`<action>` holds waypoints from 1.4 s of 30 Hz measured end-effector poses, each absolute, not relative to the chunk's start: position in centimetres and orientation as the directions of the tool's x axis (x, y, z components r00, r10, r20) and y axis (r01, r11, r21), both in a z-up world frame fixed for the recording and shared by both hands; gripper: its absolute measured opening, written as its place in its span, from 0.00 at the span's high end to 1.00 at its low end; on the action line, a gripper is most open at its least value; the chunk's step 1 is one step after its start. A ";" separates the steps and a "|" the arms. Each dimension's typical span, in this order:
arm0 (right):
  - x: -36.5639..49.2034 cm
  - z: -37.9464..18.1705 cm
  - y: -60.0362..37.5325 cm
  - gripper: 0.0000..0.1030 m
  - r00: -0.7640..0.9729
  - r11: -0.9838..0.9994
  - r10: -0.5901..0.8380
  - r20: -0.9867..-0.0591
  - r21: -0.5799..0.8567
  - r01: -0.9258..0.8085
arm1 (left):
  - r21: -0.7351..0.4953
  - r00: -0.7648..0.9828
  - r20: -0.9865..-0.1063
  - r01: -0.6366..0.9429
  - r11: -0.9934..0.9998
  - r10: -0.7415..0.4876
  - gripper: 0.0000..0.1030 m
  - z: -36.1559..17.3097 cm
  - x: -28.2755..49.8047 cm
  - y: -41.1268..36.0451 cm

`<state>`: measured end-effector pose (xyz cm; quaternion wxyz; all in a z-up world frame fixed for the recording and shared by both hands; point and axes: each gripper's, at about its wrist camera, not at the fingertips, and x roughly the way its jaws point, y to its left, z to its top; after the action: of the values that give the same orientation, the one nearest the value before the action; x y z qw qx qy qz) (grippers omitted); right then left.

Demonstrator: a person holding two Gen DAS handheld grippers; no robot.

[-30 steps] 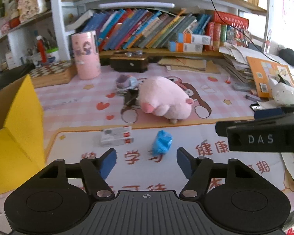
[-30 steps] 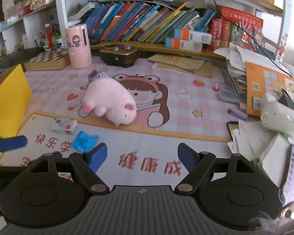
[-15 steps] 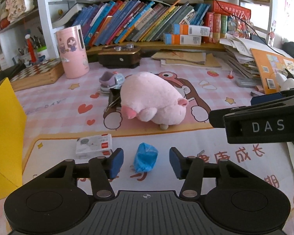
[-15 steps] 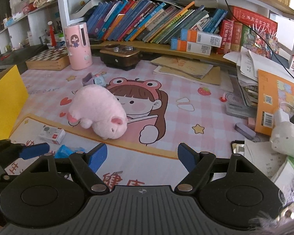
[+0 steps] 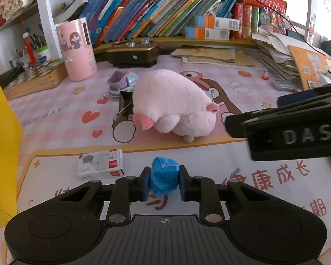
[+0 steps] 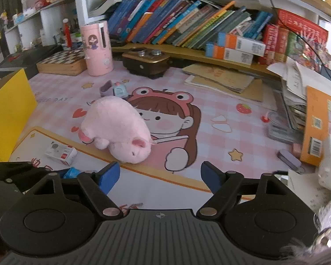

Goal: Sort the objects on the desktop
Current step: 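Close the right gripper on the pink plush pig while the left gripper holds the blue block, then lift the blue block and pink pig and carry both toward the yellow box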

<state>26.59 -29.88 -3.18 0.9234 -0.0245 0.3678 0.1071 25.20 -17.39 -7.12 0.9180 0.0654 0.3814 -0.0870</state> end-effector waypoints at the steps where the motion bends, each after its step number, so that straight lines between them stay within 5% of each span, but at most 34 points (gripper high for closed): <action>1: 26.8 -3.2 -29.7 0.22 0.705 0.974 0.185 -0.685 0.033 -0.224 | 0.054 0.697 -0.708 0.211 0.976 -0.111 0.77 -7.0 25.1 -17.3; 10: 29.9 -3.9 -27.3 0.18 0.677 0.943 0.260 -0.689 0.028 -0.333 | 0.011 0.715 -0.694 0.122 0.992 -0.081 0.78 -4.5 23.2 -13.7; 23: 34.4 -6.9 -22.8 0.09 0.652 0.801 0.273 -0.707 -0.208 -0.562 | 0.019 0.743 -0.669 0.021 1.000 -0.003 0.78 -2.5 21.3 -11.4; 29: 35.2 -7.5 -22.8 0.38 0.627 0.807 0.286 -0.725 -0.171 -0.565 | 0.011 0.747 -0.665 0.022 1.000 -0.009 0.78 -2.4 21.0 -11.5; 42: 31.1 -3.8 -25.7 0.42 0.646 0.902 0.311 -0.697 0.003 -0.431 | -0.049 0.776 -0.628 0.032 0.998 -0.056 0.78 -1.2 19.9 -10.9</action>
<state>31.10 -25.67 -3.83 0.9035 -0.0818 0.3672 0.2053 19.93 -10.93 -1.18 0.9421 -0.0176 0.3339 -0.0234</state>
